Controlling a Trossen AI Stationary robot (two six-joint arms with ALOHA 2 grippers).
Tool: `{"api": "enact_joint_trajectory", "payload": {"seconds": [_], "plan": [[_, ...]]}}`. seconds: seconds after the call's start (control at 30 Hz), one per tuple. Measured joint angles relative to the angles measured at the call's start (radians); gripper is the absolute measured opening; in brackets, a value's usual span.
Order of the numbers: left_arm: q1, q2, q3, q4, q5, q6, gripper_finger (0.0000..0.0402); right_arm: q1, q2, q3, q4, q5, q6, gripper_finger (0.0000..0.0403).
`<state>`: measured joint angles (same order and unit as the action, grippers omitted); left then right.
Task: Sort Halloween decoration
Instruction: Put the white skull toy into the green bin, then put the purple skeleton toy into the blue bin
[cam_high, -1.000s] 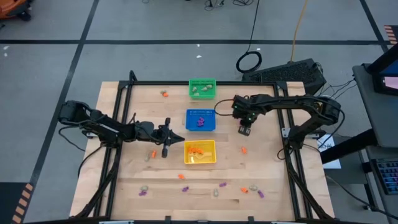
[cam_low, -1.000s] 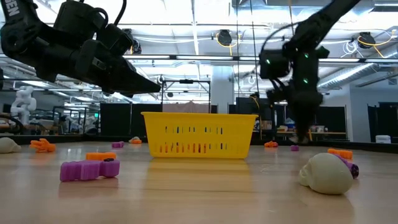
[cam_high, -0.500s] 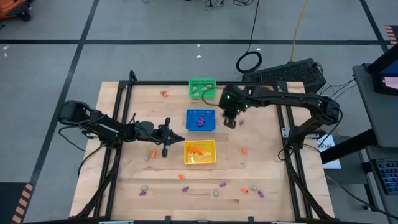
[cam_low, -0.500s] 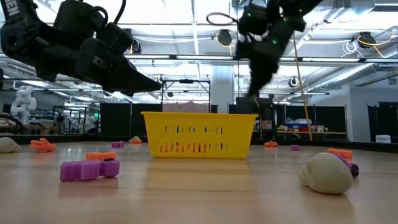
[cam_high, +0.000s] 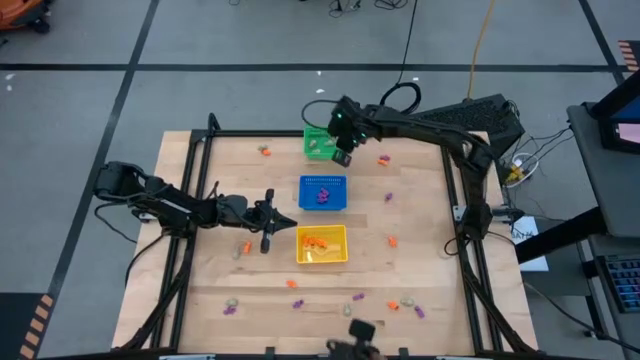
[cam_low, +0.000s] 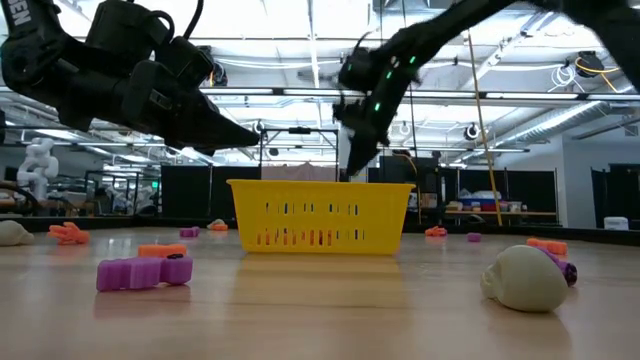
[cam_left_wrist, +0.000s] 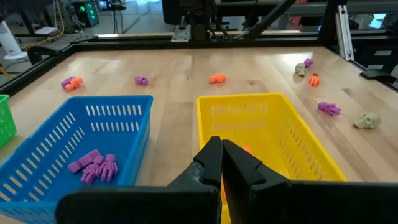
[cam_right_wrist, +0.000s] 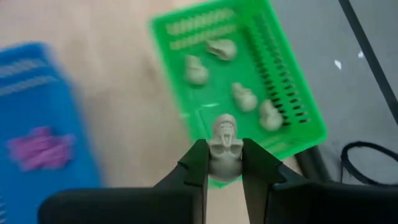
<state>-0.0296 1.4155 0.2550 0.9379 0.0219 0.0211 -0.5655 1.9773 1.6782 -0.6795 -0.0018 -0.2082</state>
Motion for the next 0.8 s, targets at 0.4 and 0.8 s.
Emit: {"api": "enact_joint_trajectory", "payload": {"seconds": [0.4, 0.8], "plan": [[0.002, 0.000, 0.000, -0.008, -0.028, -0.046, 0.0010, -0.086, 0.286, 0.226, 0.000, -0.054, -0.037, 0.0042], [0.225, -0.191, 0.060, -0.394, -0.052, -0.068, 0.0010, -0.071, 0.258, 0.245, -0.019, -0.048, -0.014, 0.0184]]}}
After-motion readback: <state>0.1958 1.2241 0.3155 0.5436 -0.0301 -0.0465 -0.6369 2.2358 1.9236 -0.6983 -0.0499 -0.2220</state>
